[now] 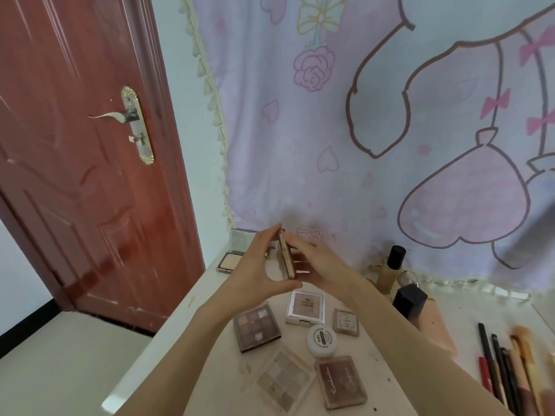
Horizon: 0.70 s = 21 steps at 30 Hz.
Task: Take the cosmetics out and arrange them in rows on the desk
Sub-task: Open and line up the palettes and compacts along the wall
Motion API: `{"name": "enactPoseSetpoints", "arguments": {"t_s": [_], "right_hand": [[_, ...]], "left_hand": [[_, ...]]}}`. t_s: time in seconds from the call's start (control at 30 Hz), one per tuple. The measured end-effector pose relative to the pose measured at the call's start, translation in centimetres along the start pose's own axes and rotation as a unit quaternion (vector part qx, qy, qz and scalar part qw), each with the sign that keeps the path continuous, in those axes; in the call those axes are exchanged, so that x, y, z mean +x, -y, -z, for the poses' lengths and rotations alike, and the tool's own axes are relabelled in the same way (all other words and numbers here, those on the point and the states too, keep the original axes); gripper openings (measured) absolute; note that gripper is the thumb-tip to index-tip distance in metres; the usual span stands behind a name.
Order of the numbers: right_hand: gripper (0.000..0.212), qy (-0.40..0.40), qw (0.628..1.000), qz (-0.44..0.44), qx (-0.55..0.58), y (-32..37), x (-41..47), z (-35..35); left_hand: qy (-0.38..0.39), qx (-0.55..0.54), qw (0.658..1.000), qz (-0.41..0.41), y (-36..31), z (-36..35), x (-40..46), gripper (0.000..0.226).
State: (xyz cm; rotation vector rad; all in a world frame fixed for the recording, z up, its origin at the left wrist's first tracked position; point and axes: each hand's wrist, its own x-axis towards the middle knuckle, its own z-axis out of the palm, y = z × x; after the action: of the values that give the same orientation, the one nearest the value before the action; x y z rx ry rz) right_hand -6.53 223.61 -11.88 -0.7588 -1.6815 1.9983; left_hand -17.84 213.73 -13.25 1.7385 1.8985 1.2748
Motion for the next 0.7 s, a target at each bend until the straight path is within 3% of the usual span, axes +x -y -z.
{"name": "enactPoseSetpoints", "arguments": {"t_s": [0.1, 0.2, 0.33, 0.43, 0.5, 0.7], "right_hand": [[0.04, 0.013, 0.999, -0.015, 0.029, -0.3, -0.9, 0.3], [0.023, 0.001, 0.989, -0.051, 0.142, -0.7, -1.4, 0.5], [0.007, -0.088, 0.973, -0.03, 0.211, -0.4, -1.5, 1.1], [0.007, -0.119, 0.976, 0.016, 0.183, -0.2, -1.6, 1.7], [0.008, -0.126, 0.98, 0.045, 0.144, -0.3, -1.9, 1.6], [0.021, -0.166, 0.975, 0.143, -0.022, -1.2, -2.6, 0.7]], "left_hand": [[-0.062, -0.106, 0.992, 0.008, -0.2, -0.3, 0.2, 0.091], [-0.112, -0.165, 0.98, 0.012, -0.4, -0.4, 0.3, 0.092], [-0.065, -0.134, 0.989, 0.019, -0.4, -0.1, 0.1, 0.096], [-0.047, 0.003, 0.998, 0.03, 0.2, 0.3, 0.0, 0.104], [-0.036, 0.037, 0.997, 0.061, 0.1, 0.5, 0.2, 0.104], [-0.056, -0.126, 0.979, 0.151, -0.9, 0.5, 0.2, 0.07]]}}
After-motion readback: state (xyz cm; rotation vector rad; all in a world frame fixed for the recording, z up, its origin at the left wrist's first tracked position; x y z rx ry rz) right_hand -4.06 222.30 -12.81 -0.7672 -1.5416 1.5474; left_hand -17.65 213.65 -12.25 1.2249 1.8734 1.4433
